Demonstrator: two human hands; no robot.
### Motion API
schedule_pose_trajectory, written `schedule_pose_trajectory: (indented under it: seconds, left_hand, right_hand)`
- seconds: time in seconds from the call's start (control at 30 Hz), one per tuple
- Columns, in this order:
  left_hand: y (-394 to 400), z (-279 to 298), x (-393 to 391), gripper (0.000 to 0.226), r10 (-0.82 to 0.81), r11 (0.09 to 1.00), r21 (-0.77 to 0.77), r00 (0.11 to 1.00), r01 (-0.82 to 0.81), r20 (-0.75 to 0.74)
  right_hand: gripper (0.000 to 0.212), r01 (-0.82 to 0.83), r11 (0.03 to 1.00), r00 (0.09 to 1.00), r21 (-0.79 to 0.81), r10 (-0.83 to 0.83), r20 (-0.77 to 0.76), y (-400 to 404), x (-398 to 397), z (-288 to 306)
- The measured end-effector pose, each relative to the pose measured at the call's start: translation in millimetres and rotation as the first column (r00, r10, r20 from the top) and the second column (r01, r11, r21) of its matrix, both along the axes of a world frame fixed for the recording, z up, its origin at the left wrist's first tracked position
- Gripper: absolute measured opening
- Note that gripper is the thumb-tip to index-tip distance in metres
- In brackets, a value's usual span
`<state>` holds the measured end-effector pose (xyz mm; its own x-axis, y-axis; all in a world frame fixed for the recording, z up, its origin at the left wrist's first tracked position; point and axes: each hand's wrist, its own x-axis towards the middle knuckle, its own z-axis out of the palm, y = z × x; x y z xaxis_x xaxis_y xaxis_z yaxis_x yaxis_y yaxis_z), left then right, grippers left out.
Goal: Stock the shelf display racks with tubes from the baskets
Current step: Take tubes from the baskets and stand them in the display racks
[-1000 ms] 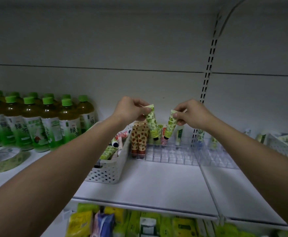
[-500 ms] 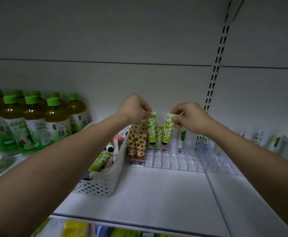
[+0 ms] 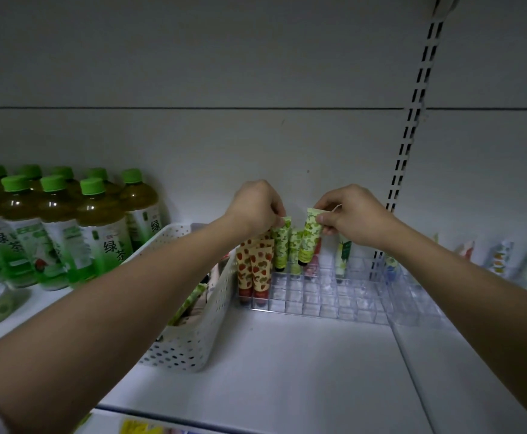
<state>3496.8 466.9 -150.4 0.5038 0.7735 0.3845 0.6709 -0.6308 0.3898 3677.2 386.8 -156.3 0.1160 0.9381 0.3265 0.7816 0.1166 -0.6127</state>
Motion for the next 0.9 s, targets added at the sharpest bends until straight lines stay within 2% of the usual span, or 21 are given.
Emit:
schedule_pose_trajectory:
  seconds: [0.17, 0.37, 0.53, 0.7, 0.9]
  left_hand:
    - [-1.1, -3.9, 4.2, 0.017, 0.030, 1.000, -0.005, 0.998, -0.030, -0.049]
    - [-3.7, -12.8, 6.9, 0.013, 0.013, 0.999, -0.033, 0.987, -0.019, -0.161]
    - [-9.8, -3.2, -2.7, 0.014, 0.014, 1.000, 0.019, 0.998, -0.013, -0.063]
    - [-29.8, -0.8, -38.7, 0.026, 0.081, 0.997, 0.022, 0.997, -0.081, 0.006]
    - [-78.8, -41.8, -88.2, 0.054, 0.162, 0.985, -0.046, 0.982, -0.166, -0.093]
  right_hand:
    - [0.009, -0.025, 1.000, 1.000, 0.017, 0.025, -0.013, 3.8, -4.2, -1.4]
    - [0.008, -0.014, 1.000, 0.998, 0.000, 0.014, 0.062, 5.0, -6.7, 0.9]
    - [0.008, -0.020, 1.000, 0.996, -0.008, 0.020, 0.092, 2.0, -10.0, 6.6]
    - [0.008, -0.037, 0.999, 0.983, -0.011, 0.038, 0.180, 4.2, -19.9, 6.1]
    - [0.009, -0.035, 0.996, 0.933, -0.078, 0.061, 0.354, 10.3, -28.6, -5.2]
